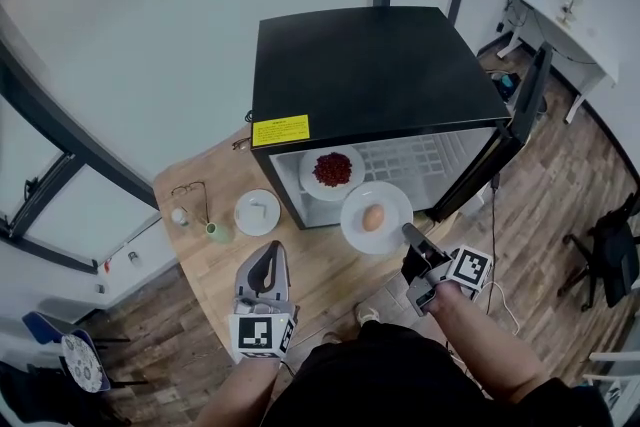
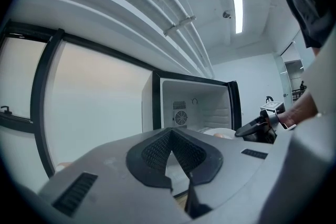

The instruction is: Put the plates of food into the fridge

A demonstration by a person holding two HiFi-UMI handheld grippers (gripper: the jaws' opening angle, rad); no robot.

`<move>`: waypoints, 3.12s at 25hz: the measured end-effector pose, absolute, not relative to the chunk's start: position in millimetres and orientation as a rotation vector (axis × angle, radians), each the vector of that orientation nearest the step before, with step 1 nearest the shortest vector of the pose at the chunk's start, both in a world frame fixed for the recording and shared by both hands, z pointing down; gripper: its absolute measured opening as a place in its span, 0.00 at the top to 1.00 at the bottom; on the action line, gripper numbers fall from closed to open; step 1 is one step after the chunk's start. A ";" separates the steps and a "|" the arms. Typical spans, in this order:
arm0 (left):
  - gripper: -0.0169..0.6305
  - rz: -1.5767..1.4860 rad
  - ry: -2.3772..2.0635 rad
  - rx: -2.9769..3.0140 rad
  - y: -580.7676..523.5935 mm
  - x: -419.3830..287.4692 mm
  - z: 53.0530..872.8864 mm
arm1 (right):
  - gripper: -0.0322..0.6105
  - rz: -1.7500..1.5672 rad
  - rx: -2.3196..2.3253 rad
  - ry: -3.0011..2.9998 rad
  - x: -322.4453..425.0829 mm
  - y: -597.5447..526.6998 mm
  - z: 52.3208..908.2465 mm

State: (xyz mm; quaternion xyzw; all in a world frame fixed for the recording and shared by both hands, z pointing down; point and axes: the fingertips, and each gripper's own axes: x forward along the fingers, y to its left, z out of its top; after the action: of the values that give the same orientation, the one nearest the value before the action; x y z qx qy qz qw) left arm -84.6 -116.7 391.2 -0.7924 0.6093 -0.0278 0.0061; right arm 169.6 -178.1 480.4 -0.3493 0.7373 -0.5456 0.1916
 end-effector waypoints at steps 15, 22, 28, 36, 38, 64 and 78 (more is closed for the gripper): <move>0.97 -0.093 1.905 -2.462 -157.4 -75.8 385.9 | 0.90 -1.421 -1.119 1.954 223.5 -236.6 468.9; 0.97 -0.116 1.926 -2.448 -164.9 -79.7 386.4 | 0.90 -1.430 -1.156 1.903 231.9 -254.0 476.9; 0.97 -0.141 1.961 -2.421 -167.0 -88.4 387.8 | 0.90 -1.416 -1.206 1.855 233.8 -268.6 483.0; 0.97 -0.177 2.008 -2.382 -159.7 -103.8 388.0 | 0.90 -1.409 -1.306 1.725 238.2 -289.3 495.1; 0.97 -0.183 2.015 -2.374 -158.8 -106.1 387.7 | 0.90 -1.376 -1.315 1.705 239.4 -296.6 495.2; 0.97 -0.192 2.207 -2.206 -109.4 -124.3 389.3 | 0.59 -0.978 -1.421 2.325 223.5 -271.5 490.0; 0.97 -0.201 2.399 -1.998 56.1 -218.9 396.2 | 0.59 -1.109 -1.348 2.566 112.9 -143.6 533.7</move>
State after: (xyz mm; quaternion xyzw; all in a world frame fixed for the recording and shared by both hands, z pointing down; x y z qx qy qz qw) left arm -218.9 56.1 396.2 -0.6386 0.7669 -0.0643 0.0065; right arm 112.9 -143.6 533.7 -0.4343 0.8267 -0.3572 0.0189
